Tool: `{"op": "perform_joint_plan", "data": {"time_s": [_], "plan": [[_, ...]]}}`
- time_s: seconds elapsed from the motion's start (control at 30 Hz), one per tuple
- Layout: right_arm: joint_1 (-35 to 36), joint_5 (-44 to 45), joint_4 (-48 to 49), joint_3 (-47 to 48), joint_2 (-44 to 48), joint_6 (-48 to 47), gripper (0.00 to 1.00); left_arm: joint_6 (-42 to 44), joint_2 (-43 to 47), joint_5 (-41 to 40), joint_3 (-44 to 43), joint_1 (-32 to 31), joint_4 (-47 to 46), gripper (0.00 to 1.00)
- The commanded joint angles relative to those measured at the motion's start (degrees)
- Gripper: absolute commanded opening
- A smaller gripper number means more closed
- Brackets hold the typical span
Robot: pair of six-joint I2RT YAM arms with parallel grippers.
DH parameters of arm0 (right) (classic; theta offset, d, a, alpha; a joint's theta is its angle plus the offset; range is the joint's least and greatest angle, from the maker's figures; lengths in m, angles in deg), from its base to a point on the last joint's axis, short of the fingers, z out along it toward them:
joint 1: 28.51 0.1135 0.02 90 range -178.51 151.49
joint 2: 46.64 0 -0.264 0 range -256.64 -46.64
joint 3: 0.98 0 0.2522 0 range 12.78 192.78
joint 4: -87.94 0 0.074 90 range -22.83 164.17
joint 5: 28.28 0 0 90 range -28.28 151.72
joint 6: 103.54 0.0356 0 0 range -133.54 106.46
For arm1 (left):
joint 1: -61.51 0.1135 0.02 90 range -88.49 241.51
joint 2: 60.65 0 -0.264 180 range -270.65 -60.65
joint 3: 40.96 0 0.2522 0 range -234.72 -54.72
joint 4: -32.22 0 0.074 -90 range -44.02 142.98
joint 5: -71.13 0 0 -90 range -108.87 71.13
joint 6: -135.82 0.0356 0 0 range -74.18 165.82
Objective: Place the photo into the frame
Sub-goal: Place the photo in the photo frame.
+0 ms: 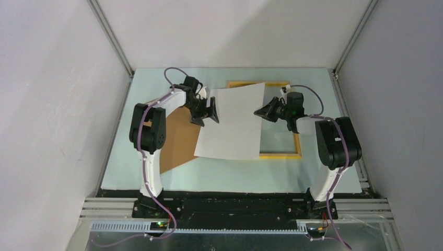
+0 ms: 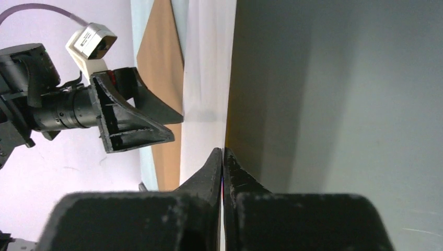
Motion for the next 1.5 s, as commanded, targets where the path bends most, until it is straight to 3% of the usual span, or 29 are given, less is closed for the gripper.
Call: {"op": "perform_joint_plan", "data": {"time_s": [0.0, 0.27, 0.67, 0.8, 1.1, 1.47], "plan": [[-2.79, -2.18, -0.83, 2.75, 1.07, -4.37, 0.00, 0.76, 5.38, 2.64, -0.65, -0.27, -1.19, 0.92], [-9.59, -7.43, -10.13, 8.55, 0.34, -11.82, 0.00, 3.71, 8.82, 2.24, -1.18, -0.29, -1.14, 0.99], [-18.85, -10.92, -46.67, 28.74, -8.52, -37.15, 0.00, 7.06, 12.43, 0.96, -2.56, -0.27, 0.00, 1.00], [-19.77, -10.37, -53.54, 34.14, -12.11, -42.32, 0.00, 7.00, 12.36, 1.45, -3.00, -0.29, 0.28, 1.00], [-18.21, -11.33, -53.30, 35.54, -14.91, -42.50, 0.00, 6.76, 12.13, 1.85, -3.16, -0.27, 0.39, 1.00], [-17.58, -10.46, -43.36, 31.08, -13.68, -35.59, 0.00, 7.02, 12.55, 1.69, -2.74, -0.27, 0.37, 1.00]]}}
